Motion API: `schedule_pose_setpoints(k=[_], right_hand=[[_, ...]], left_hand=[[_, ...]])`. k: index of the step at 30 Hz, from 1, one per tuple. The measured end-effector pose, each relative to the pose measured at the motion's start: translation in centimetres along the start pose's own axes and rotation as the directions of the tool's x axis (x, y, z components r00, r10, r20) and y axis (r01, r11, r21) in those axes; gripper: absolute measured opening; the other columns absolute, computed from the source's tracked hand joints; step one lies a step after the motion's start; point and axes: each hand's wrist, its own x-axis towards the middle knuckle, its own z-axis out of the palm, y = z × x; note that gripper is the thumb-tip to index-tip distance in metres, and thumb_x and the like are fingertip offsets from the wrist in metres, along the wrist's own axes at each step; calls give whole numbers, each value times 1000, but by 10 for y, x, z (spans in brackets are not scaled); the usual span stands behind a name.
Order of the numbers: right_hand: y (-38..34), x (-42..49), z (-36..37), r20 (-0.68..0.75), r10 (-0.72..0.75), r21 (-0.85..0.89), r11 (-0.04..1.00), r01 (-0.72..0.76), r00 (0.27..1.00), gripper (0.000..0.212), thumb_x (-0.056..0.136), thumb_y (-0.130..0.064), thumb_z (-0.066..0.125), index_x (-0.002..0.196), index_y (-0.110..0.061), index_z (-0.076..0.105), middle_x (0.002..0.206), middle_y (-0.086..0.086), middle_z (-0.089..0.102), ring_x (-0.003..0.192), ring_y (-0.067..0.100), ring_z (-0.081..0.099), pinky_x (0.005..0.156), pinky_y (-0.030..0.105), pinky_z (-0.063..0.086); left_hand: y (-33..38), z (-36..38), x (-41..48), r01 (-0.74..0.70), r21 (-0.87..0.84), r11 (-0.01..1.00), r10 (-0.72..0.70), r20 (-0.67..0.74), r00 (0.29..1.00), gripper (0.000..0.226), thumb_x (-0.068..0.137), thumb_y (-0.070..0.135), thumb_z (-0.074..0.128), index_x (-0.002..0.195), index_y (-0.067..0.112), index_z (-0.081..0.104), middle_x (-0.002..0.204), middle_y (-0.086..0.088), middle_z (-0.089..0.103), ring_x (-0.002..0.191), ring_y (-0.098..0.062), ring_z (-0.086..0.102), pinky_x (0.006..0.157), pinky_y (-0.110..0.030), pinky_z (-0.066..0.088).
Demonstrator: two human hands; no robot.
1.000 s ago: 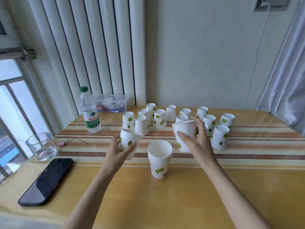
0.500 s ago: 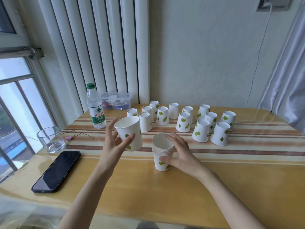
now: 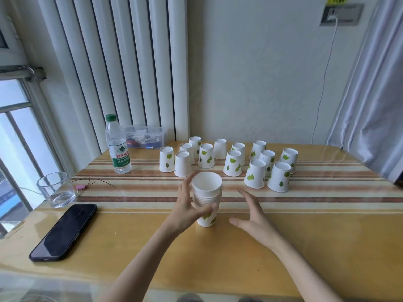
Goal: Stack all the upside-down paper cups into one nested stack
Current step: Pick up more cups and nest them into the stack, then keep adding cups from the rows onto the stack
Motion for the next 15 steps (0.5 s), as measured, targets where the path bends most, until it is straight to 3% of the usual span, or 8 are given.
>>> schedule_pose_setpoints(k=[3, 5, 7, 8, 11, 13, 15], right_hand=[[12, 4, 3, -60, 46, 8, 999, -46, 997, 77, 80, -15, 67, 143, -30, 23, 146, -12, 25, 137, 4, 22, 110, 25, 21], [19, 10, 3, -159, 61, 43, 998, -55, 985, 71, 81, -10, 65, 140, -24, 29, 144, -4, 34, 135, 11, 32, 108, 27, 27], [25, 19, 2, -245, 82, 73, 995, -66, 966, 65, 81, -5, 64, 137, -19, 35, 139, 3, 41, 129, 18, 42, 105, 30, 34], [28, 24, 0, -275, 96, 82, 994, -77, 957, 63, 81, -3, 64, 136, -17, 37, 137, 5, 44, 126, 20, 45, 104, 32, 36], [34, 44, -5, -328, 108, 78, 993, -87, 938, 55, 82, -5, 63, 131, -15, 41, 132, 7, 48, 121, 22, 48, 101, 35, 40], [35, 57, -10, -386, 72, 30, 997, -65, 920, 49, 83, -6, 63, 128, -11, 44, 131, 7, 49, 119, 18, 47, 97, 28, 38], [34, 71, -18, -530, 12, -86, 994, -68, 848, 43, 83, -8, 63, 123, -8, 47, 125, 9, 51, 110, 19, 50, 90, 26, 38]], left_hand=[[-18, 6, -7, 63, 46, 997, -65, 45, 997, 121, 62, 30, 84, 144, 35, -6, 144, 12, 25, 130, -10, 35, 105, -28, 32], [-28, 12, -4, 96, 46, 994, -95, -16, 995, 103, 69, 19, 80, 144, 26, 11, 133, 9, 41, 121, -15, 48, 93, -23, 40], [-35, 16, 3, 96, 58, 994, -91, -87, 992, 69, 71, 18, 78, 126, 26, 36, 124, 5, 54, 115, -18, 55, 81, -16, 44], [-39, 19, 9, 99, 63, 993, -92, -110, 990, 61, 72, 18, 77, 118, 29, 39, 121, 3, 57, 113, -18, 56, 77, -14, 44], [-43, 23, 31, 101, 58, 993, -93, -129, 987, 56, 73, 19, 76, 115, 29, 40, 119, 2, 57, 106, -15, 57, 73, -12, 45], [-45, 25, 49, 87, 59, 994, -81, -112, 990, 56, 73, 19, 76, 116, 27, 40, 119, 1, 57, 106, -15, 58, 75, -13, 45], [-46, 25, 63, 78, 57, 995, -73, -95, 993, 57, 74, 18, 76, 117, 28, 40, 118, 3, 58, 102, -6, 57, 76, -12, 45]])
